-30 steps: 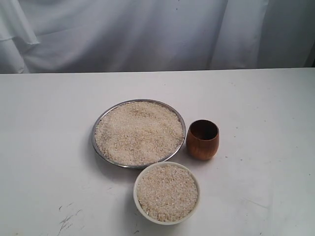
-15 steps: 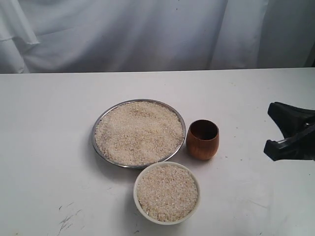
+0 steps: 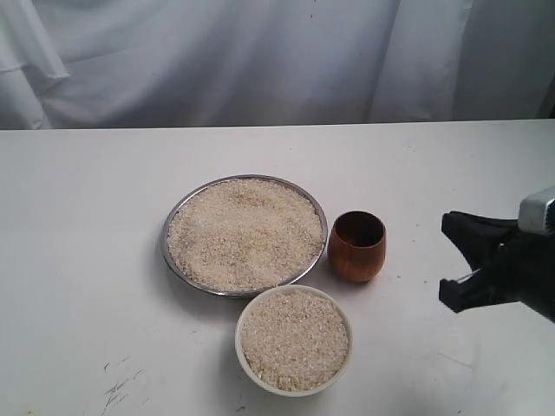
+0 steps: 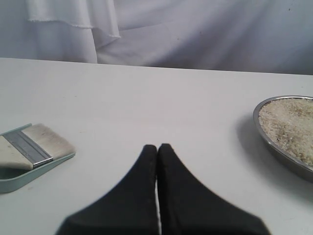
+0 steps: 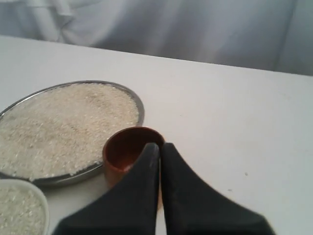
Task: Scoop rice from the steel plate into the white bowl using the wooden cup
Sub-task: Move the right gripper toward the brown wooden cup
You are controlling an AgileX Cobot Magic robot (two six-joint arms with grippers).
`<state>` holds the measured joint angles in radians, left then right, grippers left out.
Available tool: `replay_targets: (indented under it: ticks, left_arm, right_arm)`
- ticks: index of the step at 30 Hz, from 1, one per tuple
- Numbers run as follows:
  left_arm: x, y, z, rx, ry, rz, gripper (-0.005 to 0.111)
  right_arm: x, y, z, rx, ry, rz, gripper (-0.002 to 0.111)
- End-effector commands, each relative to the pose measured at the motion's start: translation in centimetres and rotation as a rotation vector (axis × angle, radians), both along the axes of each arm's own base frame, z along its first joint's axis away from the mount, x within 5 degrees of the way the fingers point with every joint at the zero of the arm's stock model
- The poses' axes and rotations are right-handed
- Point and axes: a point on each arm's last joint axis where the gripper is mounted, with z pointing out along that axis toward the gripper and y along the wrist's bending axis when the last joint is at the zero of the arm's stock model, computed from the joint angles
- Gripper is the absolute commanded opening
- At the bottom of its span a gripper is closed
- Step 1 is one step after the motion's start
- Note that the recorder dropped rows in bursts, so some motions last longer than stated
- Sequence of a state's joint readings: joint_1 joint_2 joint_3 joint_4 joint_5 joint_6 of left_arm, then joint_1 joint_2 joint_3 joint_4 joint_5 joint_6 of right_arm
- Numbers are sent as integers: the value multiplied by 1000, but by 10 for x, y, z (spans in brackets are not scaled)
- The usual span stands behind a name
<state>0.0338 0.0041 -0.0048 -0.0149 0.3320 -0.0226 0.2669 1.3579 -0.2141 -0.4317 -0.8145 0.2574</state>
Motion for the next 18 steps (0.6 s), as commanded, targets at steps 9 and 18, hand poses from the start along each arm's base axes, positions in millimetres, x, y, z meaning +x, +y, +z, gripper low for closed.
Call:
replay_targets:
  ticks: [9,18]
  left_arm:
    - [0,0,0,-2,-13,2,0]
    - [0,0,0,-2,-13,2,0]
  right_arm:
    - [-4,6,1,-73,-79,100,101]
    - [2,3,-17,-190,-5,98,105]
